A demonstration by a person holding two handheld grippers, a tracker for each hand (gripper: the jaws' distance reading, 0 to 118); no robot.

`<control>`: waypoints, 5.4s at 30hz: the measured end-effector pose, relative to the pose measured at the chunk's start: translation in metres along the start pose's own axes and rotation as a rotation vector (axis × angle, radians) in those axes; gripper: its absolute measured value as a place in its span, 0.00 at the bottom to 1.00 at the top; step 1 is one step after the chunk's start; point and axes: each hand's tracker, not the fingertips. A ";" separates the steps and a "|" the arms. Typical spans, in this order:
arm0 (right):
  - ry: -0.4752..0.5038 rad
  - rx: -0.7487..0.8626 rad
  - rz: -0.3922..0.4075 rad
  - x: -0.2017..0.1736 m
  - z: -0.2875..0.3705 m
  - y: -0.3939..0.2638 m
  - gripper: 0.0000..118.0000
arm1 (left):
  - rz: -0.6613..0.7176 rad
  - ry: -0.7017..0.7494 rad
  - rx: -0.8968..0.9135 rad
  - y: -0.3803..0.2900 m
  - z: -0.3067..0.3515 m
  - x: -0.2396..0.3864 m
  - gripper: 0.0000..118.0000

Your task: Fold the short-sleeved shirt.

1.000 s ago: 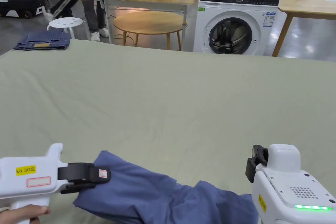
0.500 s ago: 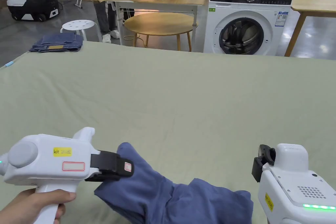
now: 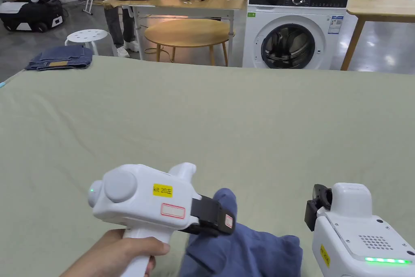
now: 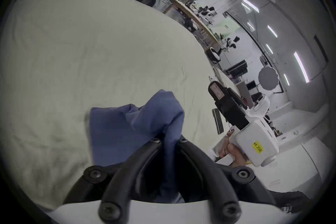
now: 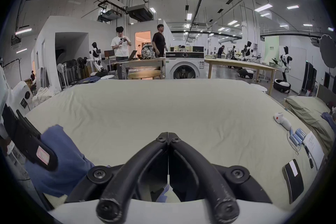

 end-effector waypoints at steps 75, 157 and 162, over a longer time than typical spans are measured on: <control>-0.116 0.239 -0.038 0.009 0.021 0.028 0.00 | -0.506 0.709 0.939 -0.054 0.008 0.019 0.00; 0.019 -0.325 0.083 -0.021 -0.016 -0.083 0.00 | 0.165 -0.269 0.021 -0.045 -0.045 -0.121 0.14; 0.035 -0.286 0.091 -0.035 -0.010 -0.055 0.00 | 0.125 -0.231 0.018 -0.041 -0.018 -0.115 0.14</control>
